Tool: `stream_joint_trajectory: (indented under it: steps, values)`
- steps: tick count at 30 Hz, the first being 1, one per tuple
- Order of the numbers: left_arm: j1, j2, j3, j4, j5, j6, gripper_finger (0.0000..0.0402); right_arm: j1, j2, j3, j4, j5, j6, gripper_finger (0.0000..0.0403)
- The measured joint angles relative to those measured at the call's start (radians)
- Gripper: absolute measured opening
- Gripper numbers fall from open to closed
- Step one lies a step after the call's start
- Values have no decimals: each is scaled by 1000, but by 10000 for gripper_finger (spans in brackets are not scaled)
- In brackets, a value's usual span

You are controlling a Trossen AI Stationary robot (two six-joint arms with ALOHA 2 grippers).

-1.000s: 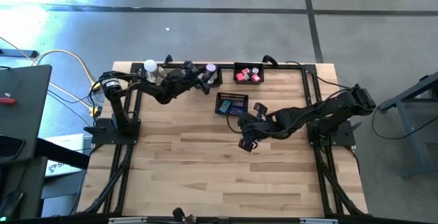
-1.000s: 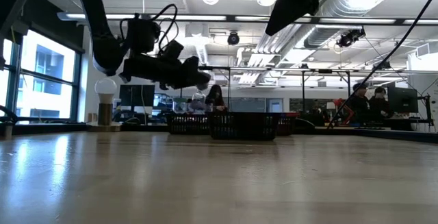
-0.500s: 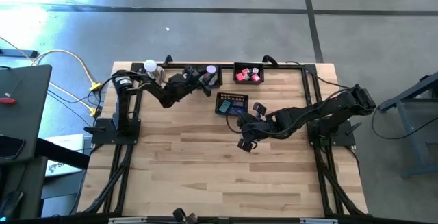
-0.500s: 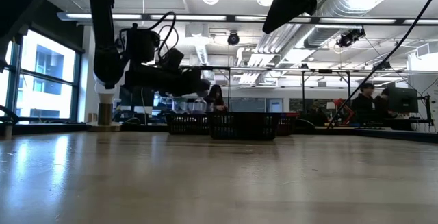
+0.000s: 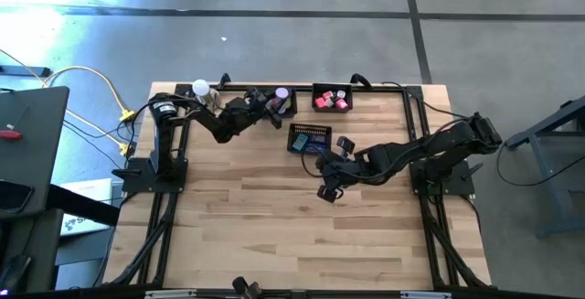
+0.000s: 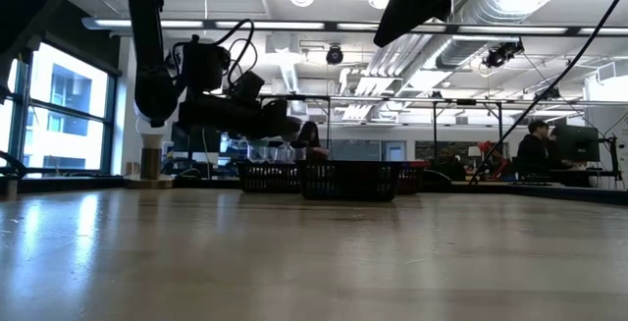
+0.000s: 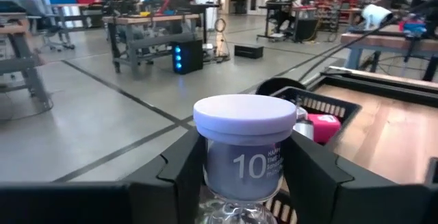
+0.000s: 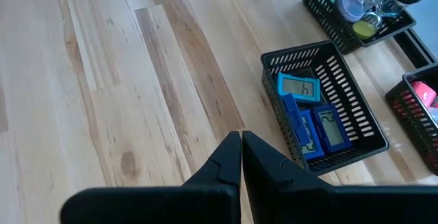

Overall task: Pick & Place Office items
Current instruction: Adjust the hourglasses on the top left black bin

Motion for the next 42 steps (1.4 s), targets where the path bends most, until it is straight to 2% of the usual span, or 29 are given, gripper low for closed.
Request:
stream_joint_trajectory:
  steps: [4,7,27,36,40,42]
  values:
    - [0,0,0,-1,45,5,200,0,0,0,0,0,0,2]
    - [0,0,0,-3,48,2,215,0,0,0,0,0,1,2]
    - [1,-1,0,-7,42,-8,218,0,0,0,0,-2,1,2]
    - [1,-2,1,-22,47,36,218,0,0,0,1,-2,0,2]
    - [2,-2,3,-18,-65,-88,218,0,0,0,1,-2,0,2]
    - [11,-2,3,-20,-65,-86,218,0,0,0,1,-1,0,2]
